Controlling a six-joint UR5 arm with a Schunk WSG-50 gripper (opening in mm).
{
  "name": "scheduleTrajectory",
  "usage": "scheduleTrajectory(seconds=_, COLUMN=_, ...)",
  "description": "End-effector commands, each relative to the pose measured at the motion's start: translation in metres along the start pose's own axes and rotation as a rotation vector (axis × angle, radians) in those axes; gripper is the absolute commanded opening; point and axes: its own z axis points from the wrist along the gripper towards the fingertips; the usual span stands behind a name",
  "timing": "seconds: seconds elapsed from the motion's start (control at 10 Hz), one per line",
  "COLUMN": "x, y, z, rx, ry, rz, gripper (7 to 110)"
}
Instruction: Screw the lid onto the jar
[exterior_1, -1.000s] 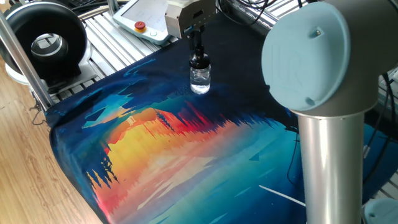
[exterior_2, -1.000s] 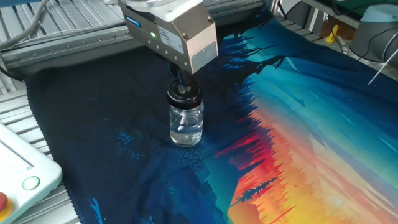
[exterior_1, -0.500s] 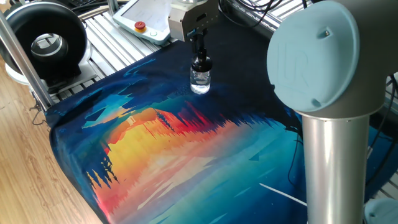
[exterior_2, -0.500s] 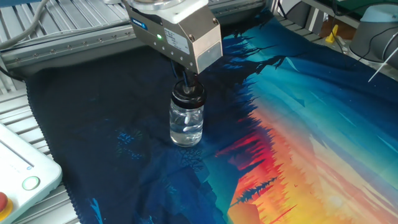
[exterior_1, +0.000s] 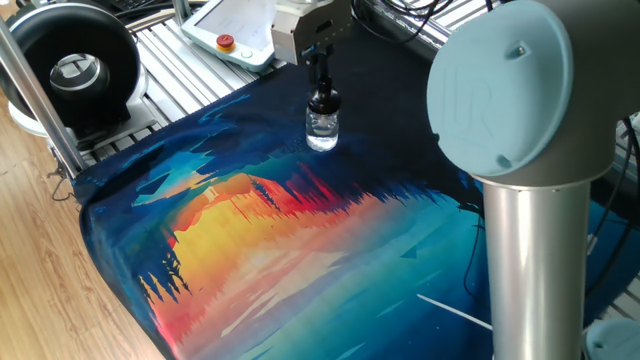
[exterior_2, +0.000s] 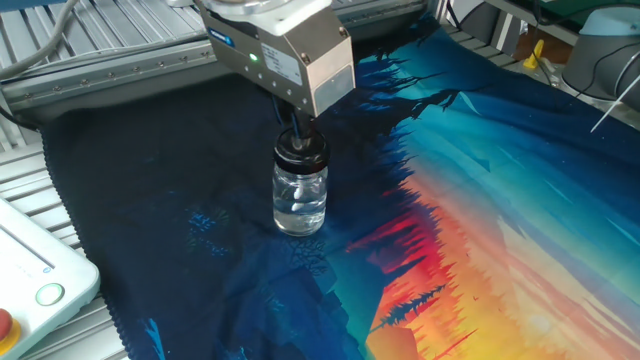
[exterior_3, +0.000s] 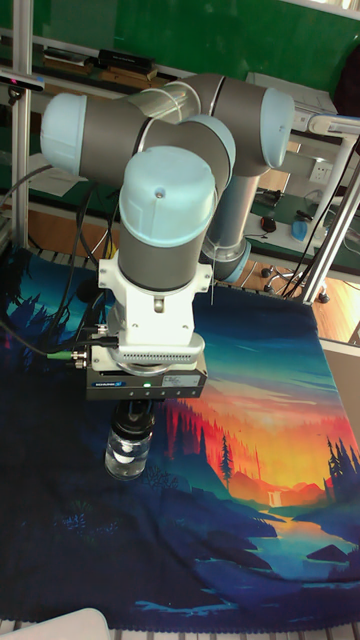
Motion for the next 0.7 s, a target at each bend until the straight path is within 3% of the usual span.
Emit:
scheduleTrajectory(seconds=0.0, x=-0.0095, y=0.0043, z=0.0026, rx=-0.021, ry=-0.019, rz=-0.002, gripper=7)
scheduleTrajectory(seconds=0.3, x=-0.0059, y=0.0029, z=0.0058, rx=-0.020, ry=-0.013, rz=-0.005, gripper=7)
scheduleTrajectory(seconds=0.6, x=-0.0001, y=0.0030, z=-0.0018, rx=-0.022, ry=0.001, rz=-0.003, gripper=7)
